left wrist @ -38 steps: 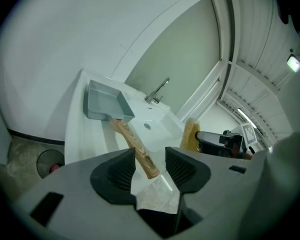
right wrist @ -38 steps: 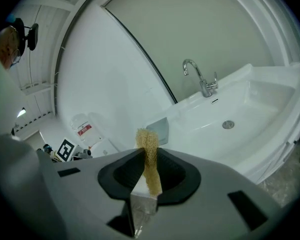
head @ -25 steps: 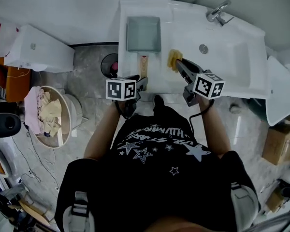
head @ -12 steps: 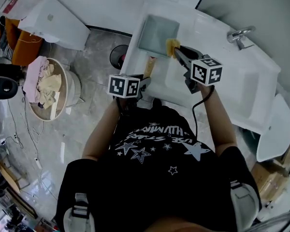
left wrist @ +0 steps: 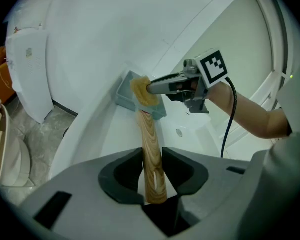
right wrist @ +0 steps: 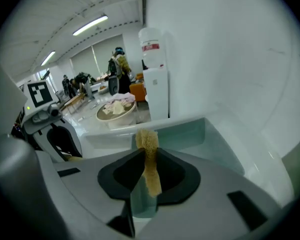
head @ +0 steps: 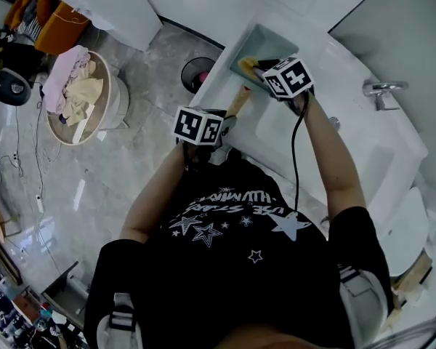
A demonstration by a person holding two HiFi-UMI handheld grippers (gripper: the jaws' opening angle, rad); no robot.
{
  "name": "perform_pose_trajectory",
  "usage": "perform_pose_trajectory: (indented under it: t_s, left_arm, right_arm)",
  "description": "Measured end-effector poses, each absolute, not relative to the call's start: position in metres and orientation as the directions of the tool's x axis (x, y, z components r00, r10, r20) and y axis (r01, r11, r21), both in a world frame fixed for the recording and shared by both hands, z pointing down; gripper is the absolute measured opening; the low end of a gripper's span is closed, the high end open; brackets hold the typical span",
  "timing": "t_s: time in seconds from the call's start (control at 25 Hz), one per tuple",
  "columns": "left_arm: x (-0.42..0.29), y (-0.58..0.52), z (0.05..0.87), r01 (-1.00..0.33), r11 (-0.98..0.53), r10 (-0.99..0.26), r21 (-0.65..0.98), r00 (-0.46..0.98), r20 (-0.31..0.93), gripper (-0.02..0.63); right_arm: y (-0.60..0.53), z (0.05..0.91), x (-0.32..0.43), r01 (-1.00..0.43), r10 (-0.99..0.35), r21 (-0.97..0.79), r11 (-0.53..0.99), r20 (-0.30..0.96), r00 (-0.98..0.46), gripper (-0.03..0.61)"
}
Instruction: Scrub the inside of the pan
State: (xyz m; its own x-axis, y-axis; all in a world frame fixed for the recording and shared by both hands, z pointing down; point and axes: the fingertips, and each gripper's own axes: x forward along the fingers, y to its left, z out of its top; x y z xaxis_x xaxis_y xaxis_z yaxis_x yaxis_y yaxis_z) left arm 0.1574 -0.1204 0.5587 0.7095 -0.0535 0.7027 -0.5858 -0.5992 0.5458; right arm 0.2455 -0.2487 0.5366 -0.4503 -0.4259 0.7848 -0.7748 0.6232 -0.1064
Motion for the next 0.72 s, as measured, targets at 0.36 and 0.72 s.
perform_pose_trajectory:
  t_s: [0.36, 0.72]
  left_arm:
    - [0.157, -0.123, 0.556, -0.604, -0.577, -0.073, 0.550, 0.708, 0.702, 0.127]
    - [0.155, -0.123, 0.558, -0.610, -0.564, -0.084, 0.556, 0.713, 0.697, 0.126]
  right_arm:
    - [-0.262, 0.568, 0.220, -0.667, -0.238, -0.083, 0.740, 0.896, -0.375, 0.074]
    - [-0.284, 0.587, 0.229, -0.731, -0.255, -0.081, 0.677, 0.906, -0.337, 0.077]
